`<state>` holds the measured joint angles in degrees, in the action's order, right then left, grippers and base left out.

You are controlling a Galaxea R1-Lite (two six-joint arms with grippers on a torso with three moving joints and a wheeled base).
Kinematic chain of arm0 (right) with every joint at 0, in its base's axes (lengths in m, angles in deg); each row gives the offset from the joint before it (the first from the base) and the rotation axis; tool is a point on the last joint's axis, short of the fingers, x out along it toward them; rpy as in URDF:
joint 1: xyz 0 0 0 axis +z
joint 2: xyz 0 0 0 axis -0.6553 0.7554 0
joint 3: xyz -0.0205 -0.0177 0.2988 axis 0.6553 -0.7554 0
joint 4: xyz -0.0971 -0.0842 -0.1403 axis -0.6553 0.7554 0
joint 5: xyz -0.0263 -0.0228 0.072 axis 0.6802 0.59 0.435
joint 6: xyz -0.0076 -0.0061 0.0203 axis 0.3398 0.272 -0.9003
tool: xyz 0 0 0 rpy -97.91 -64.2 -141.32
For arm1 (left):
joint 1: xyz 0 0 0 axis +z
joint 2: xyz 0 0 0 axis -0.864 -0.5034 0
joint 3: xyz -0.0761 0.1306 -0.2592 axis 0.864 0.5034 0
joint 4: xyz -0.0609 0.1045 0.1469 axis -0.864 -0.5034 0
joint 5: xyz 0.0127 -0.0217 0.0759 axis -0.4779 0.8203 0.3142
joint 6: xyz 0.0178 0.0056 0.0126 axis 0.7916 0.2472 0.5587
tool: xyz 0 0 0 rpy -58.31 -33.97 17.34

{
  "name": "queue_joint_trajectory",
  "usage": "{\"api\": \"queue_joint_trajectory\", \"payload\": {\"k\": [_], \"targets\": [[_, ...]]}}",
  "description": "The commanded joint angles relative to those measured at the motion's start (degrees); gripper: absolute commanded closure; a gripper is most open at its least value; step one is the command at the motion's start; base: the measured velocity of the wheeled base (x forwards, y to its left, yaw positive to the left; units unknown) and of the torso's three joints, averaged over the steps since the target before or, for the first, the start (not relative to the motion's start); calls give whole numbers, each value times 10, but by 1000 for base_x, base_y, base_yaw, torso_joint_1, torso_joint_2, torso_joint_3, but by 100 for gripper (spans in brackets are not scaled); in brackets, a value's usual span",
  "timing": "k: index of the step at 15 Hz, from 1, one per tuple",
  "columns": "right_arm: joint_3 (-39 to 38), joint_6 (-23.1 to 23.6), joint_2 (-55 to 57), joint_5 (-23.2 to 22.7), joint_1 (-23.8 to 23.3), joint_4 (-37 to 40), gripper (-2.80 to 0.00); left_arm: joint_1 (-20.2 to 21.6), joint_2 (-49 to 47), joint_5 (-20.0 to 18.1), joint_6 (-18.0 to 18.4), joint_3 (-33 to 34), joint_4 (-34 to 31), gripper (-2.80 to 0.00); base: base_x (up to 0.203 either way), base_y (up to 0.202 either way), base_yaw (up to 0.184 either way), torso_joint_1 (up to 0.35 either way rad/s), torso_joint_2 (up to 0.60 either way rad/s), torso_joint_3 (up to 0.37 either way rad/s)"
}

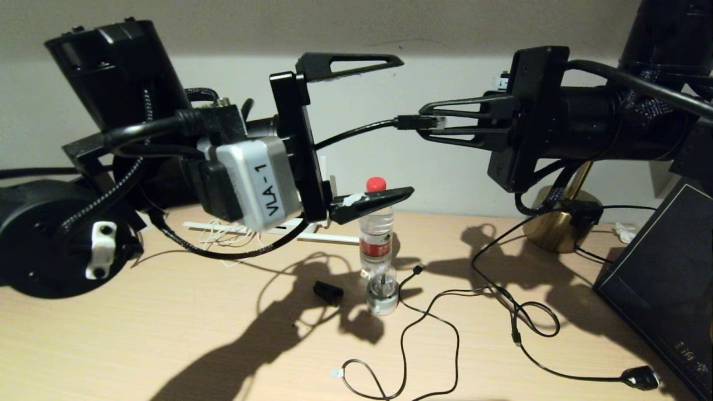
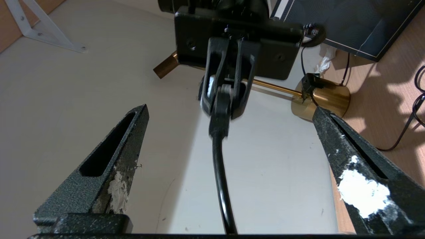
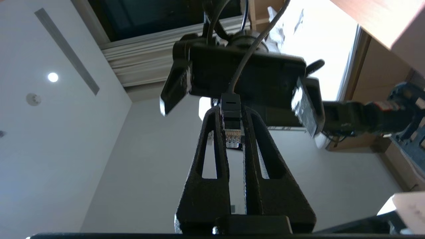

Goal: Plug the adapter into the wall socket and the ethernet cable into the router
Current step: Hand it to the other hand

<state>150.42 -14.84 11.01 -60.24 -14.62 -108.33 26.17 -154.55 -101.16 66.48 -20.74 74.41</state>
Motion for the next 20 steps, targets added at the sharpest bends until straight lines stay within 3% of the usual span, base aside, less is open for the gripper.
{"api": "queue_joint_trajectory", "payload": {"k": [1,8,20], "targets": [[-14,-7,-13,-5,0,0,0,0,-3,-2,4,0,3,-280,0,0,0,0,0,0],[-42,-6,-23,-29,-3,-1,0,1,-7,-2,2,1,18,-280,0,0,0,0,0,0],[-42,-6,-17,-27,0,-1,0,-10,1,-2,3,29,21,-280,0,0,0,0,0,0]]}}
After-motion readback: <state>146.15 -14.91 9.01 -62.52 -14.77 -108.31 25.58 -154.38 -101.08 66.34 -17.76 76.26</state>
